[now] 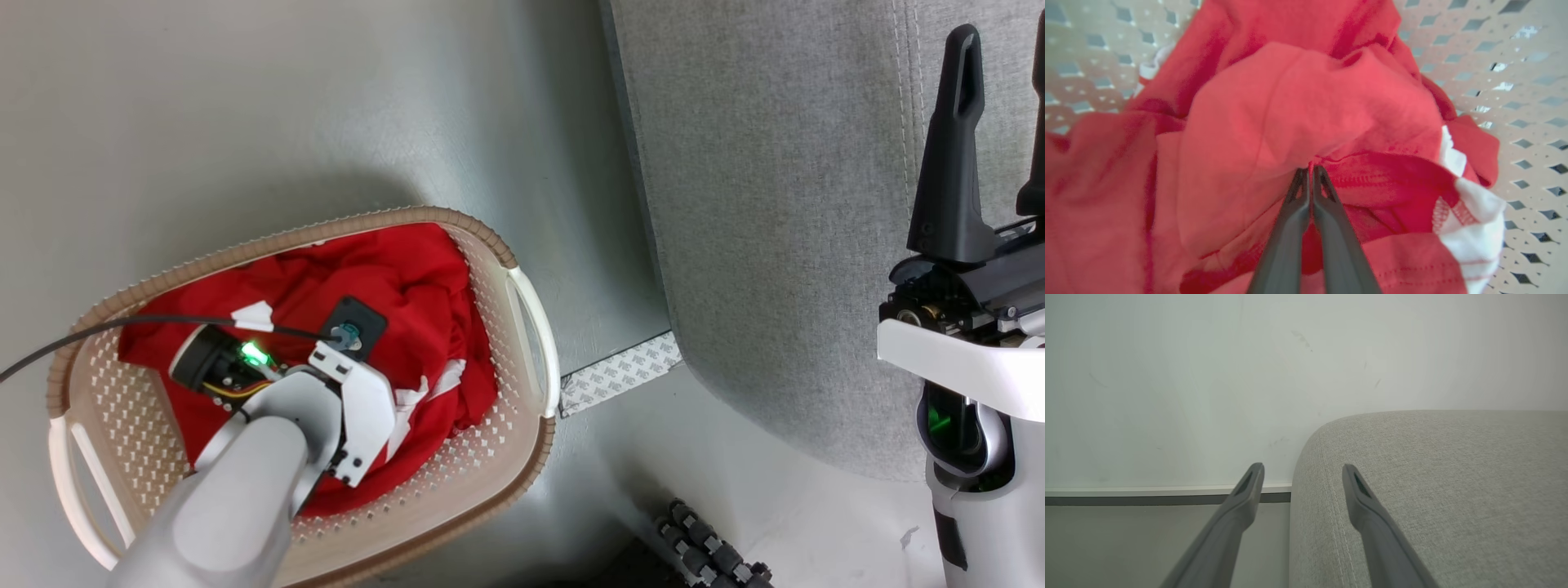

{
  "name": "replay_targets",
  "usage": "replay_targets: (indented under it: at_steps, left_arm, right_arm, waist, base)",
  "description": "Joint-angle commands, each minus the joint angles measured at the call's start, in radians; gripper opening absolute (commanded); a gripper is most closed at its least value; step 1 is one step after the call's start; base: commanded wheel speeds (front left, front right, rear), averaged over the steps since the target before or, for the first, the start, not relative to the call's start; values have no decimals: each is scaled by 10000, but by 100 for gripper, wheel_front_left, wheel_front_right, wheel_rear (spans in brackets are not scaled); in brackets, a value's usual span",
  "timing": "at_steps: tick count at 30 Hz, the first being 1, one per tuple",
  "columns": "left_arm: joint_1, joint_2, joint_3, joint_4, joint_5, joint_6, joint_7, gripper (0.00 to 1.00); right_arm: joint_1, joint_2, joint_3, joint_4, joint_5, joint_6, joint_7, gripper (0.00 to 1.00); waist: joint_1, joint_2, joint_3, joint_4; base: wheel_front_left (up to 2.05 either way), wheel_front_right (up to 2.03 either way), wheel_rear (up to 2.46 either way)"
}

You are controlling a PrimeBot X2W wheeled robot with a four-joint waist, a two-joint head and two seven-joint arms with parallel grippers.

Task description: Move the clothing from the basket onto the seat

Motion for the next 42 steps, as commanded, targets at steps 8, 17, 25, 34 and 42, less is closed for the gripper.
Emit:
replay_targets:
  at_steps: [8, 17, 25, 34, 42]
  left_arm:
    - [-57, -247, 198, -322, -663, -81, -409, 0]
    - [28, -913, 497, -735, -1703, -247, -733, 0]
    - [290, -1444, 1100, -1062, -2985, -345, -702, 0]
    - [870, -1444, 1449, -1705, -3899, -374, -414, 0]
    - [1277, -1691, 1670, -2218, -4548, -321, -474, 0]
  right_arm:
    - [-75, 36, 34, 30, 73, -18, 9, 100]
    - [-178, 35, 20, 13, 40, -18, 9, 100]
    - [-229, 35, 59, 62, 62, -18, 10, 100]
    - [-239, 35, -105, 128, -103, -18, 10, 100]
    - [39, 34, -394, 153, -407, -18, 10, 100]
  waist:
    - [0, 0, -52, -17]
    - [0, 0, -52, 0]
    - [0, 0, -136, -14]
    - [0, 0, -567, 215]
    - [0, 0, -1282, 694]
  base:
    - [0, 0, 0]
    - [0, 0, 0]
    - [0, 0, 0]
    - [0, 0, 0]
    - [0, 0, 0]
